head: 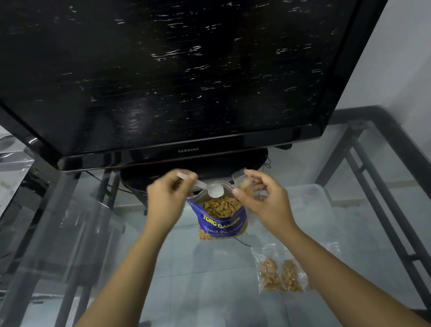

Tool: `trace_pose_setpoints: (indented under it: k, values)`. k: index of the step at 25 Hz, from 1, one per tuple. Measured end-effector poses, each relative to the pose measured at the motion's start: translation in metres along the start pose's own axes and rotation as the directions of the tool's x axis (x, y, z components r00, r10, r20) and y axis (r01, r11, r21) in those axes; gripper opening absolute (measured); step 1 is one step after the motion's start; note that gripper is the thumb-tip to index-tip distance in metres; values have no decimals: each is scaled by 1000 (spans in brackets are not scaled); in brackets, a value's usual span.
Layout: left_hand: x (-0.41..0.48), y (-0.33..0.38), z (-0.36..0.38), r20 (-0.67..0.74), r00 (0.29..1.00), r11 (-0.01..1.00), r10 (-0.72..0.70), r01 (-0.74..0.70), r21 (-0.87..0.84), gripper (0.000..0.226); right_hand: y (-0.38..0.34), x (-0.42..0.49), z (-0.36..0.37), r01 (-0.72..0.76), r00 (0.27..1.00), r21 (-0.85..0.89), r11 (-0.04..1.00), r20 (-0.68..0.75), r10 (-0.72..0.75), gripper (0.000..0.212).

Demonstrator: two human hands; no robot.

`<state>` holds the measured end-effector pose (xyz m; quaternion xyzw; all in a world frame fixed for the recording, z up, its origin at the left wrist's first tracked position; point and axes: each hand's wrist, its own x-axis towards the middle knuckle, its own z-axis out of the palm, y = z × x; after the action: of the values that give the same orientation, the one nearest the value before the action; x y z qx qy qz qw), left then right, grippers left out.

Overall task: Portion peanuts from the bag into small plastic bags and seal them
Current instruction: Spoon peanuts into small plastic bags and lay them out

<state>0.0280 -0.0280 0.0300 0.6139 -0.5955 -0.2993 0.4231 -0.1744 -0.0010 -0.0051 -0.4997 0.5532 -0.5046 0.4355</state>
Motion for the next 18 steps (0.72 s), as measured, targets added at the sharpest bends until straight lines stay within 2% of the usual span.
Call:
trace_pose_setpoints:
  k: [2, 4, 5, 7, 10, 13, 18]
  values:
    - [-7, -8, 13, 241, 959, 956, 150, -202, 211, 15, 9, -3, -4, -54, 998, -15, 998, 37, 55, 45]
    - [-10, -10, 26, 312, 940, 930, 139, -232, 286, 18, 17, -6, -6, -101, 992, -42, 994, 73, 104, 46]
    - [-10, -10, 31, 274, 957, 937, 91, -175, 302, 17, 21, -6, -6, -117, 989, -52, 992, 79, 121, 47]
    - [-8, -10, 39, 131, 989, 960, -69, 31, 277, 16, 24, -6, -9, -127, 988, -75, 989, 83, 133, 48]
    - [-3, -11, 42, 10, 944, 938, -330, 327, 115, 20, 23, -6, -12, -125, 986, -78, 989, 104, 133, 45]
    - [-2, -8, 39, 60, 879, 880, -474, 475, -17, 22, 21, -8, -14, -123, 982, -69, 990, 133, 132, 43]
    - [1, -11, 33, 119, 801, 781, -586, 598, -179, 17, 18, -9, -17, -127, 978, -72, 989, 158, 137, 44]
